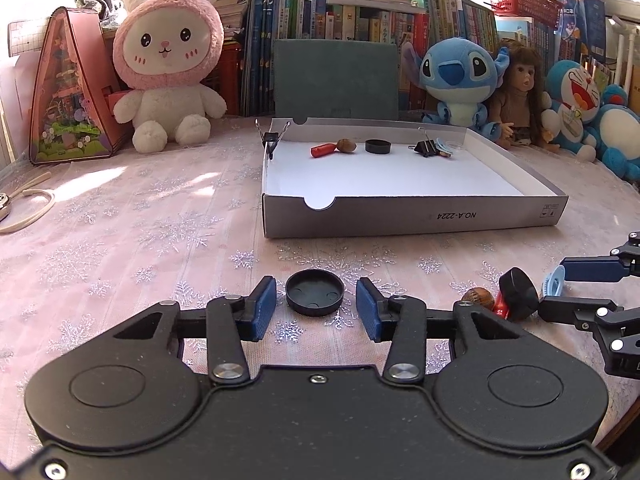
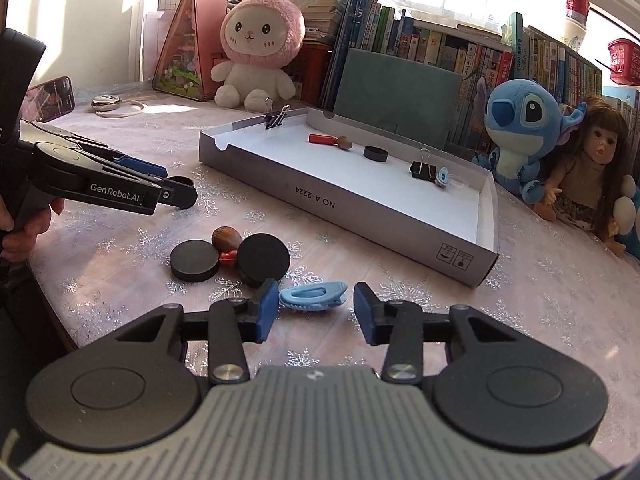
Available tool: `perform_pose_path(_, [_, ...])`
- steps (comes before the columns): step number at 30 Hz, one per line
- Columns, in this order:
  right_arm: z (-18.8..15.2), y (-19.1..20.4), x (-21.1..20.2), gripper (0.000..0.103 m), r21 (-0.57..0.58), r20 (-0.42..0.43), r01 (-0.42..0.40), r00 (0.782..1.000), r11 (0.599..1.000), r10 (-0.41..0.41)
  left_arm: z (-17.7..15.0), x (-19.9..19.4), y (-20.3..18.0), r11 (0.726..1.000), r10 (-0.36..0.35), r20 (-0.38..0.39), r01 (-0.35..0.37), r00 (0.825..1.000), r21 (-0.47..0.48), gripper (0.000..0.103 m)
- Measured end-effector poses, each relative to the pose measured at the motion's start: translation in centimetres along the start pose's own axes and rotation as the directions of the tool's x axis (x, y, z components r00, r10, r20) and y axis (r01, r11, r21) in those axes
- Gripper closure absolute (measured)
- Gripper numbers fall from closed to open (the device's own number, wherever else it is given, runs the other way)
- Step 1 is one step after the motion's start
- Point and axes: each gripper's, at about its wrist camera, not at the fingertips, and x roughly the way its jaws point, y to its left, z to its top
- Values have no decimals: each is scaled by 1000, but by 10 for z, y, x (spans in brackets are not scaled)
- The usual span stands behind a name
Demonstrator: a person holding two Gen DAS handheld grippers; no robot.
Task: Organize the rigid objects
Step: 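Close the left gripper on the black lid while the right gripper grasps the light blue clip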
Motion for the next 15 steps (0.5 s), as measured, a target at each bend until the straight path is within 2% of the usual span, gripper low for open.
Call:
perform_pose_path(2, [0,0,1,59,4,0,0,1000,1000,0,0,-1,-1,1000,1,5,-1,1000,-3,73])
perform_pose_path(15, [7,-16,-2,60,101,17,35,999,994,-37,9,-14,-2,1000,6,29,-6,1000,-22,73])
